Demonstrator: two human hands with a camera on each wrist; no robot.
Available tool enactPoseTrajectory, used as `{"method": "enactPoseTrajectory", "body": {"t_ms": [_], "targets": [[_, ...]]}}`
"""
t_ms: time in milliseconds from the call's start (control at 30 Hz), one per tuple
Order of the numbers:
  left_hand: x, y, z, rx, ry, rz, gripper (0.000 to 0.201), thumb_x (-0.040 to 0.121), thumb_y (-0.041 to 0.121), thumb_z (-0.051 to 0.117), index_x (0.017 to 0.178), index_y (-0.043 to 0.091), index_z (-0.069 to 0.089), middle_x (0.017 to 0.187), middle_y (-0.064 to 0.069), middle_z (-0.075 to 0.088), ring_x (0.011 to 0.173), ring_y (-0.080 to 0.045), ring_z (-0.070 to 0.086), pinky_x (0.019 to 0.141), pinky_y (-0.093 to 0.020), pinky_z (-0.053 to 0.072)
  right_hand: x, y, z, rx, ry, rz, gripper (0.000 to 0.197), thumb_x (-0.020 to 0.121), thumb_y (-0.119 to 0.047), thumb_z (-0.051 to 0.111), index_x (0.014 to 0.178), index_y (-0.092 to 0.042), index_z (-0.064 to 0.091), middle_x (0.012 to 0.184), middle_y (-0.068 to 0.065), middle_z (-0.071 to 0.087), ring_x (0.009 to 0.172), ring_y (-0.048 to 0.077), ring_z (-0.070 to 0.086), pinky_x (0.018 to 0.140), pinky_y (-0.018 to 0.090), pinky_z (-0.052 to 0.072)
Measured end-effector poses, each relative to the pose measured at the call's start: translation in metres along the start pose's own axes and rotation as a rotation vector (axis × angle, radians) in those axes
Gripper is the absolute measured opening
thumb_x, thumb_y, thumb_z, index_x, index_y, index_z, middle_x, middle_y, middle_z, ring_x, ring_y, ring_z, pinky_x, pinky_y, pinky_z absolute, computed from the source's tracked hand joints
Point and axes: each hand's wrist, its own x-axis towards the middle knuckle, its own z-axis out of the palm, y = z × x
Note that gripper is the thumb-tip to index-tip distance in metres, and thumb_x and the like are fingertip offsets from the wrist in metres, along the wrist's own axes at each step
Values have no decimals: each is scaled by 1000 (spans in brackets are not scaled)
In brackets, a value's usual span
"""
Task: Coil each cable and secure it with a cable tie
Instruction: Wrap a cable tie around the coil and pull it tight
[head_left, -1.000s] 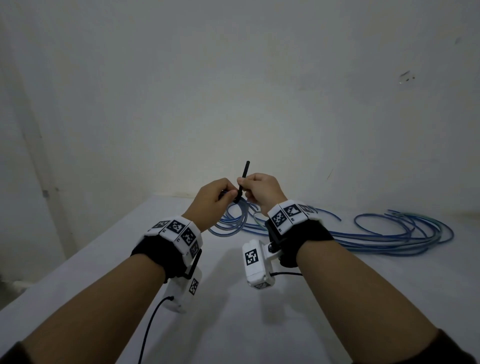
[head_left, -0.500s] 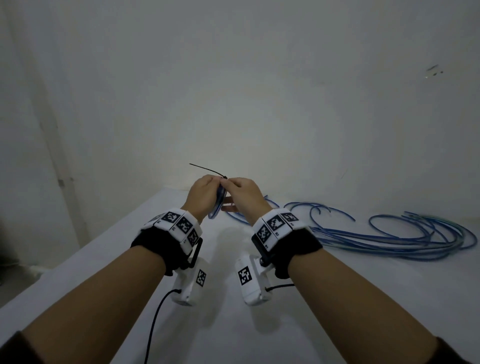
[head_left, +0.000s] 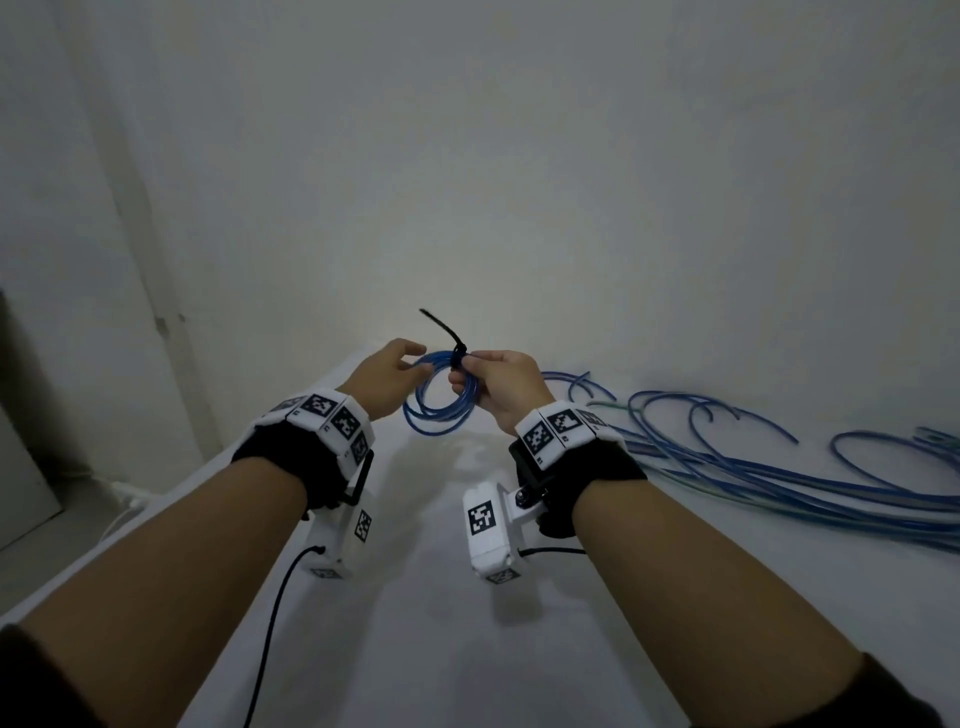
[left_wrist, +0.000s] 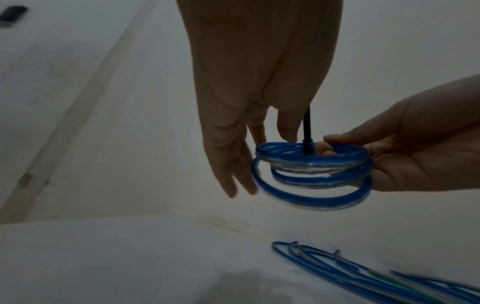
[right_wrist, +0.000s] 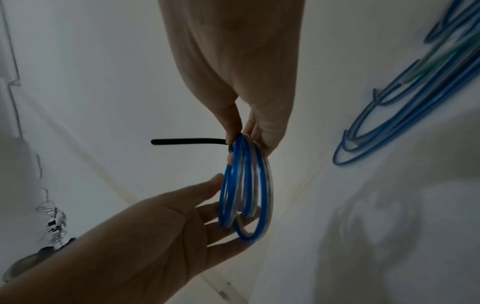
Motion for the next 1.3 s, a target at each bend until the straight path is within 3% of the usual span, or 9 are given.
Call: {"method": "enactPoseTrajectory", "body": {"t_ms": [100, 233, 333, 467, 667, 767, 900, 1100, 1300], "targets": [[12, -14, -8, -108, 13, -74, 31, 94, 13, 52, 125, 8, 47, 93, -12, 65, 76, -23, 63, 65, -30, 56, 18, 10, 11, 32, -12, 33, 17, 93, 6, 48, 77, -1, 50, 72, 17, 57, 61, 22, 57, 68, 34, 56], [30, -34, -18, 29, 94, -99, 19, 89, 8, 59, 107, 6, 53, 75, -7, 65, 44, -4, 61, 40, -15, 49, 44, 27, 24, -149, -10, 79, 17, 90, 3, 54, 74, -3, 52, 72, 16, 57, 62, 28, 60, 68, 40, 57], [41, -47, -23, 156, 72, -161, 11, 86, 11, 64, 94, 7, 58, 80, -14, 69, 62, -19, 68, 58, -27, 57, 62, 41, 29, -353, -62, 121, 21, 86, 2, 60, 69, -11, 56, 75, 10, 58, 75, 29, 60, 79, 44, 57], [48, -56, -24, 239, -2, -222, 17, 84, 10, 67, 72, 13, 57, 77, -16, 68, 83, -34, 69, 77, -42, 57, 78, 54, 34, -575, -160, 181, 9, 86, -2, 58, 86, -11, 57, 81, 5, 58, 79, 21, 61, 75, 30, 58], [52, -66, -23, 315, -78, -265, 15, 83, 9, 68, 92, -3, 68, 48, -1, 61, 80, -34, 67, 82, -42, 56, 84, 61, 39, -708, -205, 190, 9, 87, -4, 58, 92, -7, 51, 75, 2, 53, 64, 13, 54, 48, 16, 49], [53, -68, -21, 344, -97, -276, 20, 82, 11, 69, 98, -1, 69, 64, -6, 60, 84, -30, 65, 84, -41, 55, 87, 58, 39, -825, -109, 217, 14, 91, -22, 59, 84, -10, 58, 87, 5, 58, 74, 17, 55, 53, 13, 39], [52, -69, -19, 357, -130, -293, 22, 86, 12, 65, 103, -2, 68, 90, -17, 68, 96, -33, 66, 85, -40, 55, 74, 58, 38, -1025, -188, 127, 38, 94, -30, 53, 127, -12, 56, 124, 6, 60, 111, 26, 57, 91, 19, 39], [47, -48, -21, 396, -51, -202, 29, 90, 16, 59, 114, 1, 62, 115, -15, 63, 107, -29, 60, 90, -36, 51, 70, 42, 20, -673, -154, 289, 10, 89, 2, 53, 80, 3, 57, 87, 21, 58, 72, 30, 58, 86, 46, 53], [39, 2, -5, 258, 209, 59, 21, 89, 20, 56, 109, 14, 60, 109, -4, 62, 97, -18, 55, 78, -24, 37, 45, 7, -35, -781, -101, 224, 20, 92, -4, 51, 107, 7, 59, 73, 11, 56, 60, 19, 57, 64, 37, 53]]}}
